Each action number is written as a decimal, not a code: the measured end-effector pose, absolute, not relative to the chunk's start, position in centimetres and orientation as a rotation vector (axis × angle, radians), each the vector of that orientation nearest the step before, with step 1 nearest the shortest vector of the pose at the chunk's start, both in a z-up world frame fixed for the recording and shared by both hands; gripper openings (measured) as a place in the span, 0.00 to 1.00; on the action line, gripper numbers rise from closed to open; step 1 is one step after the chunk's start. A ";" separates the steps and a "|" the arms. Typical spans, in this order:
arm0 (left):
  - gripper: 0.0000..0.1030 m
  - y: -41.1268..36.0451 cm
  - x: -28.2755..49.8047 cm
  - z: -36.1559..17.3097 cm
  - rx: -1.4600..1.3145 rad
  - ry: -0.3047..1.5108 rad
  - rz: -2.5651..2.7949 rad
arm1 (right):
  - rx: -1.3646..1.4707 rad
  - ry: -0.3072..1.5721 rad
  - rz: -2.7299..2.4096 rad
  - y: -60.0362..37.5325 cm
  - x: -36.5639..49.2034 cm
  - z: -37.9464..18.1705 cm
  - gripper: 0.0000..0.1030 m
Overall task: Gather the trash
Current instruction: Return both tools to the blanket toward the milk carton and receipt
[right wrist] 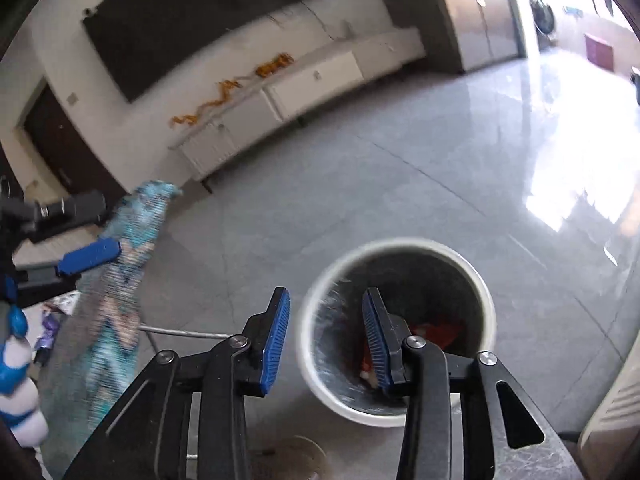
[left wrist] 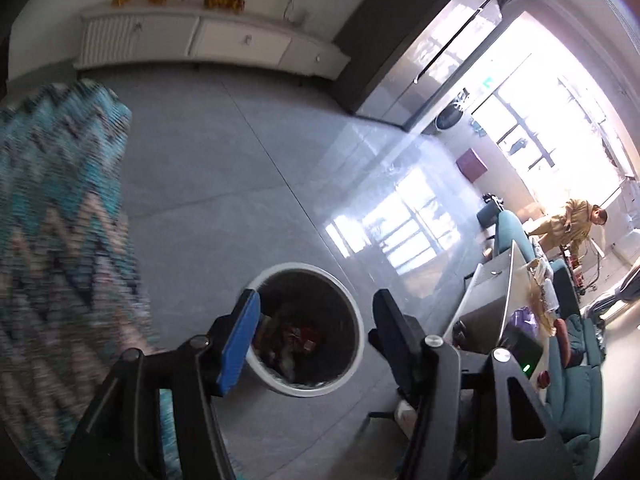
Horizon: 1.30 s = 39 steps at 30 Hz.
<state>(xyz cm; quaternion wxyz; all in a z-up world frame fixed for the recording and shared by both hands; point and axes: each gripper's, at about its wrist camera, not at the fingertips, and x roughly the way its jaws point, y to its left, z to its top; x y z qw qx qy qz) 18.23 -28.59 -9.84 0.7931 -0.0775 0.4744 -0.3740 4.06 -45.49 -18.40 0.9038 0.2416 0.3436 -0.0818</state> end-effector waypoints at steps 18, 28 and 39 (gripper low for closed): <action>0.57 6.5 6.9 -1.4 -0.140 0.731 -0.320 | 0.266 0.550 0.321 -25.2 5.8 -6.4 0.46; 0.69 18.0 2.6 -2.1 -0.158 0.689 -0.166 | 0.187 0.526 0.370 -19.9 2.8 -3.1 0.50; 0.71 24.1 5.6 -6.5 -0.201 0.765 -0.085 | 0.122 0.611 0.417 -15.0 6.5 -4.1 0.54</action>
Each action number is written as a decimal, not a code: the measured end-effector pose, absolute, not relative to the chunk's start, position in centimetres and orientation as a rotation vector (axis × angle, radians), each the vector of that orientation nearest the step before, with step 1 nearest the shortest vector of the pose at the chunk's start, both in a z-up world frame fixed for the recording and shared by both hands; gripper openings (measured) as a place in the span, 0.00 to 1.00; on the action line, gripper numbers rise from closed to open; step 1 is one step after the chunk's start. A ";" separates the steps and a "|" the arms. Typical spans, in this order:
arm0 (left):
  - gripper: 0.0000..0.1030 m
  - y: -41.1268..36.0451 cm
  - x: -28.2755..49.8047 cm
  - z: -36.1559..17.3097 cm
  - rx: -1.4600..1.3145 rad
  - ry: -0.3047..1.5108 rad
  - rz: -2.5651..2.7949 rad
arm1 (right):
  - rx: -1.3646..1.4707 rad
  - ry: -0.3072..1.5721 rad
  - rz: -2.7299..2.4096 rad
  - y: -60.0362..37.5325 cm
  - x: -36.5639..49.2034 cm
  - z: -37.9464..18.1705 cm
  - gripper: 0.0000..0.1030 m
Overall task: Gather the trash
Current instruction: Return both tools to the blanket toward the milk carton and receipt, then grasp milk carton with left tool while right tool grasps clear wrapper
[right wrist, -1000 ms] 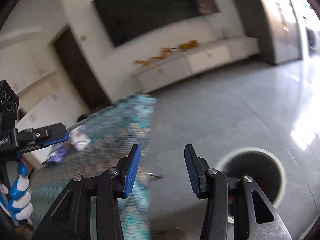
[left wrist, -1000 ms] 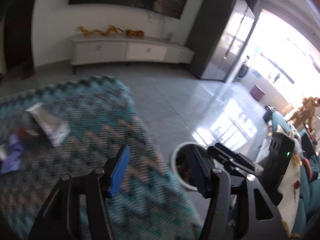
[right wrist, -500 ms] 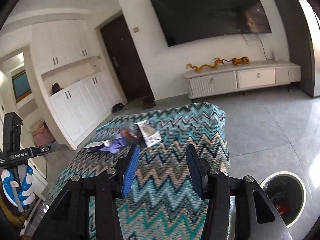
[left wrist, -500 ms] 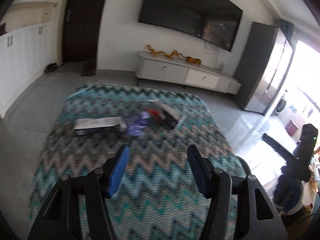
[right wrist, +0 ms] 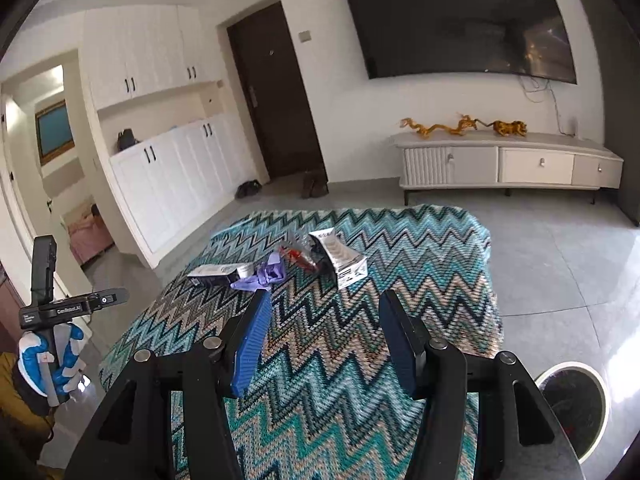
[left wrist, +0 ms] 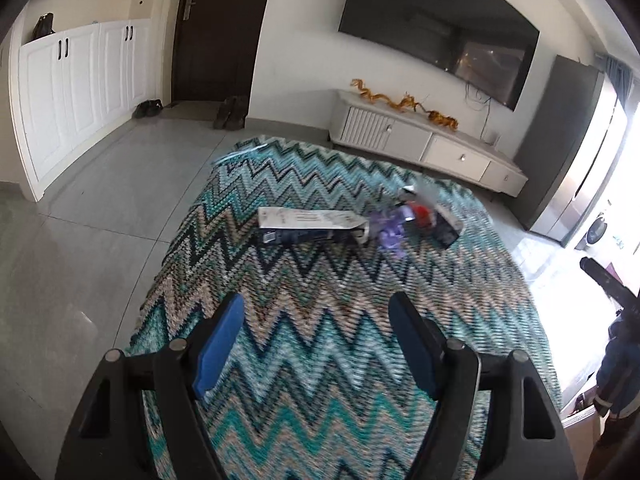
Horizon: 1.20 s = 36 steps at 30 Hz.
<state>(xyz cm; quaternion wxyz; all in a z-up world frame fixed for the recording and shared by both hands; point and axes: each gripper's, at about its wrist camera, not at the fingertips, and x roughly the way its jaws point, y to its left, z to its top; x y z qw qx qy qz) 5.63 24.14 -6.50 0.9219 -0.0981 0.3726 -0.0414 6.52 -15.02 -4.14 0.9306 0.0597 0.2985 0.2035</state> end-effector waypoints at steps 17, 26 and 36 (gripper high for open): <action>0.75 22.4 18.9 -9.9 0.184 0.820 -0.234 | 0.020 0.753 0.507 -6.7 18.4 -8.7 0.54; 0.76 20.0 22.9 -13.3 0.430 0.869 -0.293 | -0.020 0.806 0.564 -2.8 23.2 -11.4 0.54; 0.74 20.4 26.0 -15.8 0.404 0.955 -0.329 | -0.068 0.811 0.569 -0.1 26.6 -13.2 0.48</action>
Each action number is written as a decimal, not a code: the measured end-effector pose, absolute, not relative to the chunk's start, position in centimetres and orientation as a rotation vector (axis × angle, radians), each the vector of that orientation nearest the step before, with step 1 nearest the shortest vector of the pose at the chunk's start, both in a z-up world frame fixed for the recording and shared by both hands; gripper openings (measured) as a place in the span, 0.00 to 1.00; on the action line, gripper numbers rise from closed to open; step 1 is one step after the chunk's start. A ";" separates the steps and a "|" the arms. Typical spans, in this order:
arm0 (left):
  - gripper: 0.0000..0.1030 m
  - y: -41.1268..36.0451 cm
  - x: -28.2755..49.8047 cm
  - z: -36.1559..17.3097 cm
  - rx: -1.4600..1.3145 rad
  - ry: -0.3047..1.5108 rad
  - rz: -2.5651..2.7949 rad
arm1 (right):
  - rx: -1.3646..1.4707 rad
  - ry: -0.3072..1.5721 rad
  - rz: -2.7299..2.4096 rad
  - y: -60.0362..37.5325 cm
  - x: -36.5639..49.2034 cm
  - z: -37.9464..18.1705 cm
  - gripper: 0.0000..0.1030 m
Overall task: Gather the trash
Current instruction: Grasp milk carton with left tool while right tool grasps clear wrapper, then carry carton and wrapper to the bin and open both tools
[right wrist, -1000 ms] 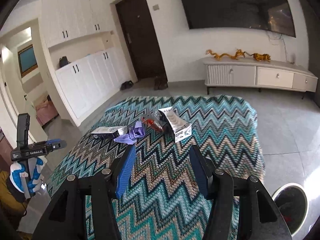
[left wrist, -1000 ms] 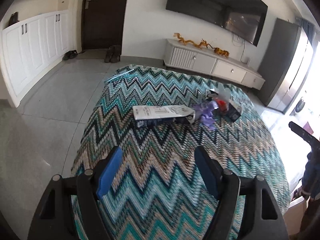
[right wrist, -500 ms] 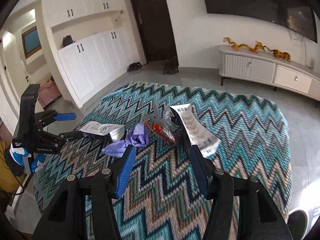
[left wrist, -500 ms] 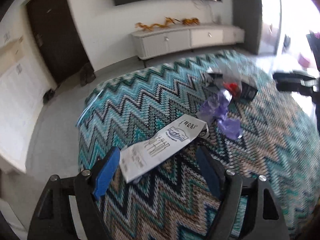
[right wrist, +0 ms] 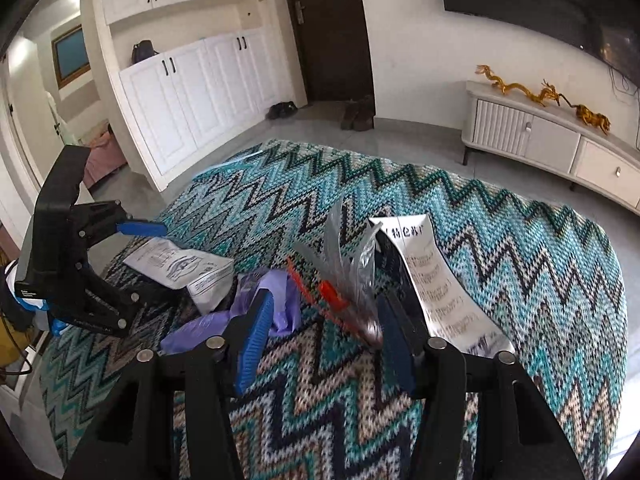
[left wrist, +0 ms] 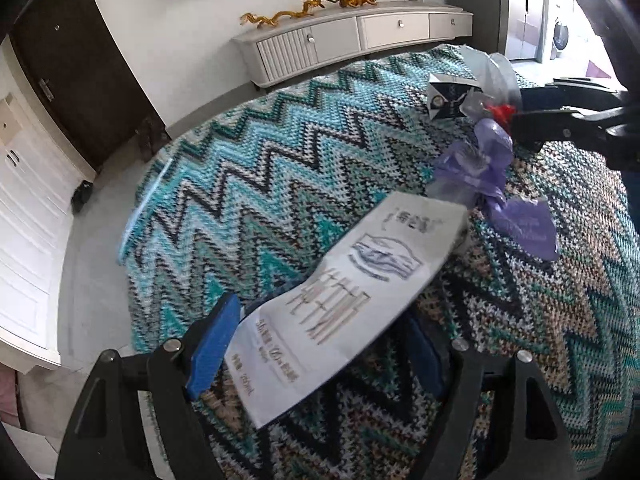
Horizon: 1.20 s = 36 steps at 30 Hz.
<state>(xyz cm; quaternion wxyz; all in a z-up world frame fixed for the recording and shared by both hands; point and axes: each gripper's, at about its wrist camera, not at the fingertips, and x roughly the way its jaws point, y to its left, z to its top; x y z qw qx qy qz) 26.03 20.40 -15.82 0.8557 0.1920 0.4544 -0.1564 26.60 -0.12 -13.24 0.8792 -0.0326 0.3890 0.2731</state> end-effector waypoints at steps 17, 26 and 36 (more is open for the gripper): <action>0.37 20.6 21.5 -13.6 0.228 0.922 -0.273 | 0.039 0.822 0.648 -3.3 21.1 -12.7 0.08; 0.37 22.0 14.5 -11.2 0.072 0.887 -0.267 | 0.089 0.758 0.667 -5.5 15.1 -9.4 0.06; 0.37 21.7 8.3 -7.4 -0.002 0.820 -0.285 | 0.119 0.648 0.657 -9.1 7.9 -5.3 0.06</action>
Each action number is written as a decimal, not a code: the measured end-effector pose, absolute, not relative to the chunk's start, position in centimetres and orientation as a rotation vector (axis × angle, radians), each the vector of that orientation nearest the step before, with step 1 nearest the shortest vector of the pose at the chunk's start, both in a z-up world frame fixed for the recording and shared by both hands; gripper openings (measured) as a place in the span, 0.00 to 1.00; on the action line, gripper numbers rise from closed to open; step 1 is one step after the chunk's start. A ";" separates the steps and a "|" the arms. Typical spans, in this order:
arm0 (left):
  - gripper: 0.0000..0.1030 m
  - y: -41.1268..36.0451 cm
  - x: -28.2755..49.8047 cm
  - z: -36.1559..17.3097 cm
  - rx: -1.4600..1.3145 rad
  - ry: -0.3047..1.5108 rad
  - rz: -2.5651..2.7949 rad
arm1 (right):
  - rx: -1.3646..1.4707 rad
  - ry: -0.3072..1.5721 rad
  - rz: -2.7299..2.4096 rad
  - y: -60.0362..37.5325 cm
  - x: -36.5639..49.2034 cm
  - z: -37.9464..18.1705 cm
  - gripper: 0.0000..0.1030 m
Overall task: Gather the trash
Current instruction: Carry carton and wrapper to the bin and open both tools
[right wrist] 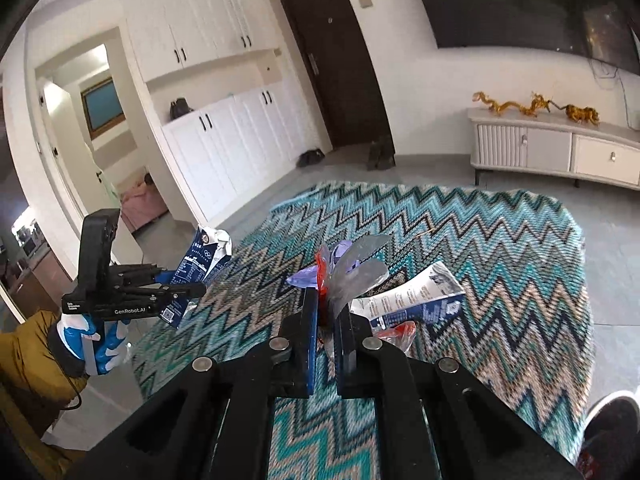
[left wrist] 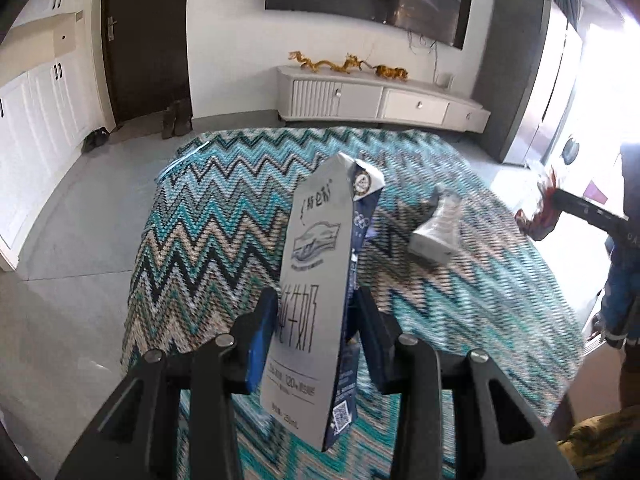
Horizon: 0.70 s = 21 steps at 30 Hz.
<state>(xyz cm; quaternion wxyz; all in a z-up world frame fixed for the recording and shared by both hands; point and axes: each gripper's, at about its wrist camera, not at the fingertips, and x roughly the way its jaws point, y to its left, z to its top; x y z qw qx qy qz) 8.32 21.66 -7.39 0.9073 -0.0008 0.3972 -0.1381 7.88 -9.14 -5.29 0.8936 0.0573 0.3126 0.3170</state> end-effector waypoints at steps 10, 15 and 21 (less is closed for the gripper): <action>0.37 15.9 5.9 -3.8 -0.050 0.791 -0.381 | 0.194 0.553 0.562 -18.3 2.8 -4.7 0.06; 0.36 9.2 6.9 -2.6 -0.023 0.811 -0.486 | 0.251 0.533 0.462 -24.7 2.0 -6.0 0.06; 0.36 -2.4 9.5 -2.9 0.001 0.880 -0.675 | 0.344 0.547 0.286 -33.4 0.8 -9.5 0.06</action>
